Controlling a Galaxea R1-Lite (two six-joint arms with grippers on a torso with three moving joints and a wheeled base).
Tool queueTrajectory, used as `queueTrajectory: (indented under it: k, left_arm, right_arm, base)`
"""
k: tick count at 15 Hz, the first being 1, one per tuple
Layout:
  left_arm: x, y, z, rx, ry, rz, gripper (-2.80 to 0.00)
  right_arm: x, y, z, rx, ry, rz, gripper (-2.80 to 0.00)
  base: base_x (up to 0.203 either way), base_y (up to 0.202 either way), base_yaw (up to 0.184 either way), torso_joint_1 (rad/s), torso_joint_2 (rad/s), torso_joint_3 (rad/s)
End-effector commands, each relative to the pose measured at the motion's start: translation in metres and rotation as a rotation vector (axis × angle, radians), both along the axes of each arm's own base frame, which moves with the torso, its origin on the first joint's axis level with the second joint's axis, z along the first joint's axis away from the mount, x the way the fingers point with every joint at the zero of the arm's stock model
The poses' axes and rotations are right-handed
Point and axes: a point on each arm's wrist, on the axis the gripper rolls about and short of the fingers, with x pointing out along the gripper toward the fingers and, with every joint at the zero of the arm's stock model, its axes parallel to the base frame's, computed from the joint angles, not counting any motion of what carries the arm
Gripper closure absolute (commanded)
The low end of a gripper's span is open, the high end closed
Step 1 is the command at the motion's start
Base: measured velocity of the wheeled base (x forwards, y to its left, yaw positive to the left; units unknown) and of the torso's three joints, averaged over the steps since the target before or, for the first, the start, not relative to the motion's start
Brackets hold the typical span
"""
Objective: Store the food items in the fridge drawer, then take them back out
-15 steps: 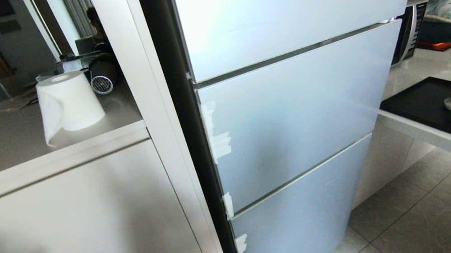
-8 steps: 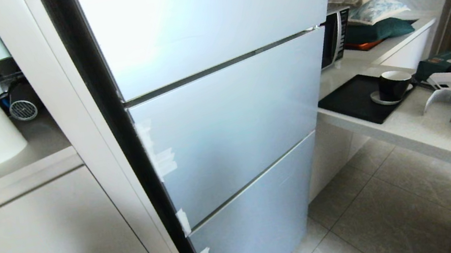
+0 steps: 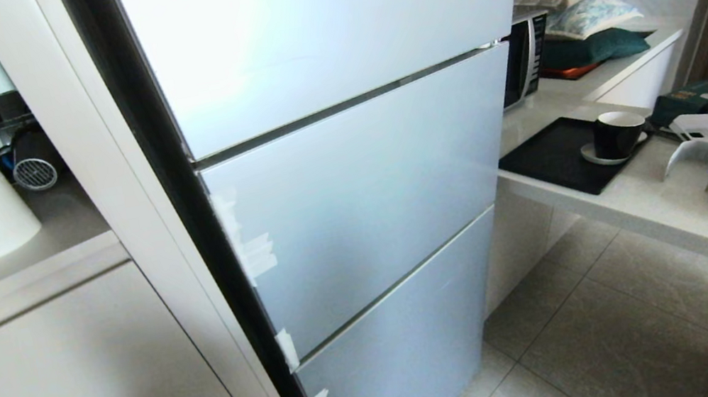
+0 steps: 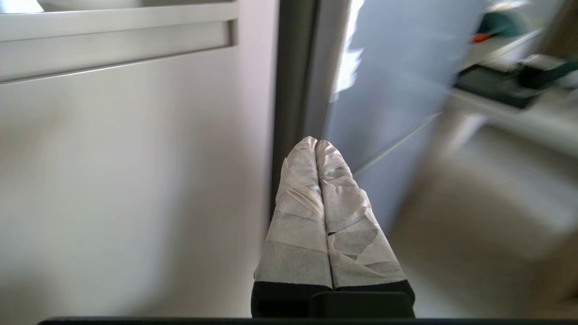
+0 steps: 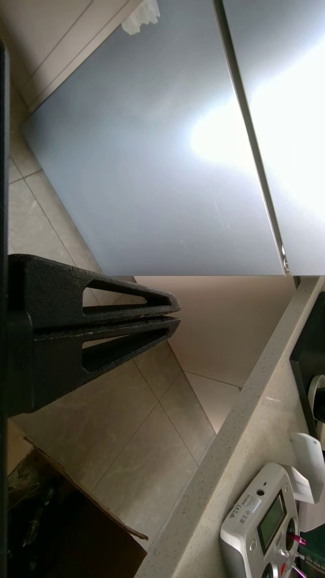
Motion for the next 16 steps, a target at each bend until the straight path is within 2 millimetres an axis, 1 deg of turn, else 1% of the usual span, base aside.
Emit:
queueTrajectory:
  k: [1,3,5,8,10,12,13,15,16]
  left_arm:
    - [0.039,-0.002,0.020,-0.073,0.168,-0.054,0.00]
    - [0.074,-0.008,0.029,-0.203,0.262,-0.124,0.00]
    - [0.112,-0.015,0.031,-0.272,0.332,-0.161,0.00]
    - [0.170,-0.025,0.023,-0.266,0.381,-0.159,0.00]
    - [0.204,-0.030,0.021,-0.254,0.345,-0.107,0.00]
    - [0.232,-0.034,0.019,-0.254,0.292,-0.061,0.00]
    - [0.243,-0.037,0.017,-0.266,0.267,-0.050,0.00]
    - [0.262,-0.045,0.017,-0.366,0.229,-0.034,0.00]
    - [0.270,-0.050,0.017,-0.388,0.218,-0.034,0.00]
  right_arm:
    - [0.000,0.000,0.000,0.000,0.002,0.001,0.00]
    - [0.000,0.000,0.000,0.000,0.002,0.001,0.00]
    - [0.000,0.000,0.000,0.000,0.002,0.001,0.00]
    - [0.000,0.000,0.000,0.000,0.002,0.001,0.00]
    - [0.000,0.000,0.000,0.000,0.002,0.001,0.00]
    - [0.000,0.000,0.000,0.000,0.002,0.001,0.00]
    - [0.000,0.000,0.000,0.000,0.002,0.001,0.00]
    - [0.000,0.000,0.000,0.000,0.002,0.001,0.00]
    - [0.000,0.000,0.000,0.000,0.002,0.001,0.00]
  base:
    - [0.000,0.000,0.000,0.000,0.00,0.000]
    - [0.000,0.000,0.000,0.000,0.00,0.000]
    - [0.000,0.000,0.000,0.000,0.00,0.000]
    - [0.000,0.000,0.000,0.000,0.00,0.000]
    - [0.000,0.000,0.000,0.000,0.00,0.000]
    - [0.000,0.000,0.000,0.000,0.00,0.000]
    - [0.000,0.000,0.000,0.000,0.00,0.000]
    - [0.000,0.000,0.000,0.000,0.00,0.000]
    - [0.000,0.000,0.000,0.000,0.00,0.000]
